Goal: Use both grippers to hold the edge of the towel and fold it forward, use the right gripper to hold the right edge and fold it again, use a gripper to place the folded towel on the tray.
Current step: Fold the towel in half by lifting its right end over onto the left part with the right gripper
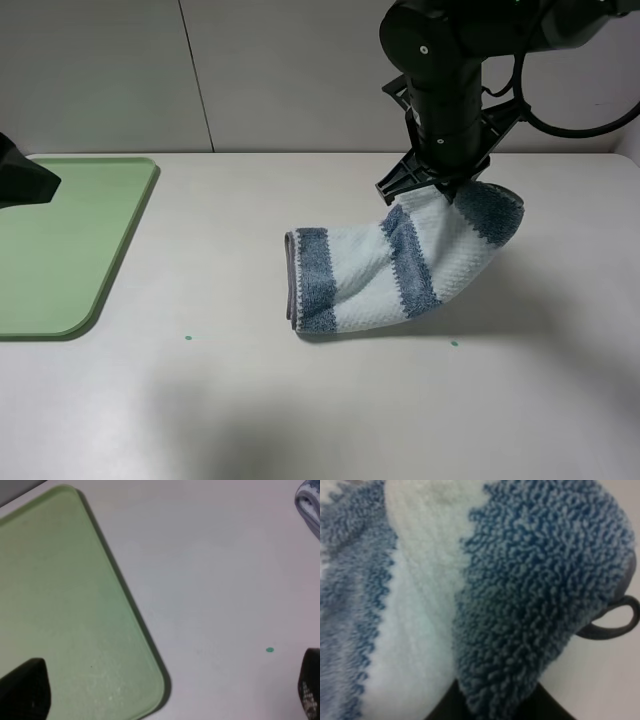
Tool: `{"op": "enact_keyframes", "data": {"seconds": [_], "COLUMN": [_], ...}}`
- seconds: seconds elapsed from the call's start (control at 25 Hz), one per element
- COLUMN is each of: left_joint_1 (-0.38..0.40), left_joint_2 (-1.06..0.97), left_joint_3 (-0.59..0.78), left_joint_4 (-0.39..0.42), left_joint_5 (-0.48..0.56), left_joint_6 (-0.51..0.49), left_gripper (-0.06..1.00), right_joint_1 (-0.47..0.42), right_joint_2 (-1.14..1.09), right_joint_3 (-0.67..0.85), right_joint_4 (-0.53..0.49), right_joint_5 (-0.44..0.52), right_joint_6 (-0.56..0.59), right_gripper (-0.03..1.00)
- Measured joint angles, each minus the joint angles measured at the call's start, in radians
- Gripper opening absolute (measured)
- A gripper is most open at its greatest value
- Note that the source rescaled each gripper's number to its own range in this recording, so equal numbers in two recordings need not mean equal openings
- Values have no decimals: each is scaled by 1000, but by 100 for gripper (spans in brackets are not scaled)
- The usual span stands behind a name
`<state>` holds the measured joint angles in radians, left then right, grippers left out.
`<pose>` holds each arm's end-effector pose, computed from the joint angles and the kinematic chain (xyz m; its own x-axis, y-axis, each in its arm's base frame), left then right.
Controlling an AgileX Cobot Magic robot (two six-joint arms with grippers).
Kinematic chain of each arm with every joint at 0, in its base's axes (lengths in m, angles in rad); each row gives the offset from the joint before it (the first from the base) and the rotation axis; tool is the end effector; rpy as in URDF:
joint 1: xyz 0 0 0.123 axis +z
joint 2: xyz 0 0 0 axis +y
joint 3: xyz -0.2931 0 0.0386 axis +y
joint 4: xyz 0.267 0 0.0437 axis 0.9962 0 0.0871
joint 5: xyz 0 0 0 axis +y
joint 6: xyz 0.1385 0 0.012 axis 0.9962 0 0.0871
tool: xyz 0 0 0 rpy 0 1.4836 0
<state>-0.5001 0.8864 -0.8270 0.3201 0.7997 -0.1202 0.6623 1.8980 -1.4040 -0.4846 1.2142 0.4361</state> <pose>0.2021 -0.0747 0.3103 -0.5578 0.4232 -0.7140 0.3834 0.8944 0.2306 0.3413 0.1891 0.1750 -0.9031 -0.4172 -0.1018 -0.3398 0.8392 -0.4246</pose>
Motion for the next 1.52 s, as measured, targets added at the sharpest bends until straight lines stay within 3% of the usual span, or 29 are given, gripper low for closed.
{"op": "enact_keyframes", "data": {"seconds": [0.2, 0.4, 0.84, 0.92, 1.2, 1.52], "left_joint_1": [0, 0, 0, 0, 0, 0], "left_joint_2": [0, 0, 0, 0, 0, 0], "left_joint_3": [0, 0, 0, 0, 0, 0], "left_joint_4": [0, 0, 0, 0, 0, 0], "left_joint_5": [0, 0, 0, 0, 0, 0], "left_joint_6": [0, 0, 0, 0, 0, 0], "left_gripper": [100, 100, 100, 100, 100, 100], "right_joint_1": [0, 0, 0, 0, 0, 0], "right_joint_2": [-1, -1, -1, -1, -1, -1], "right_joint_3": [0, 0, 0, 0, 0, 0], "right_joint_4": [139, 274, 407, 416, 500, 557], "right_joint_5": [-10, -105, -218, -226, -287, -323], "right_joint_6": [0, 3, 65, 68, 79, 81], "right_gripper": [10, 10, 10, 18, 74, 81]}}
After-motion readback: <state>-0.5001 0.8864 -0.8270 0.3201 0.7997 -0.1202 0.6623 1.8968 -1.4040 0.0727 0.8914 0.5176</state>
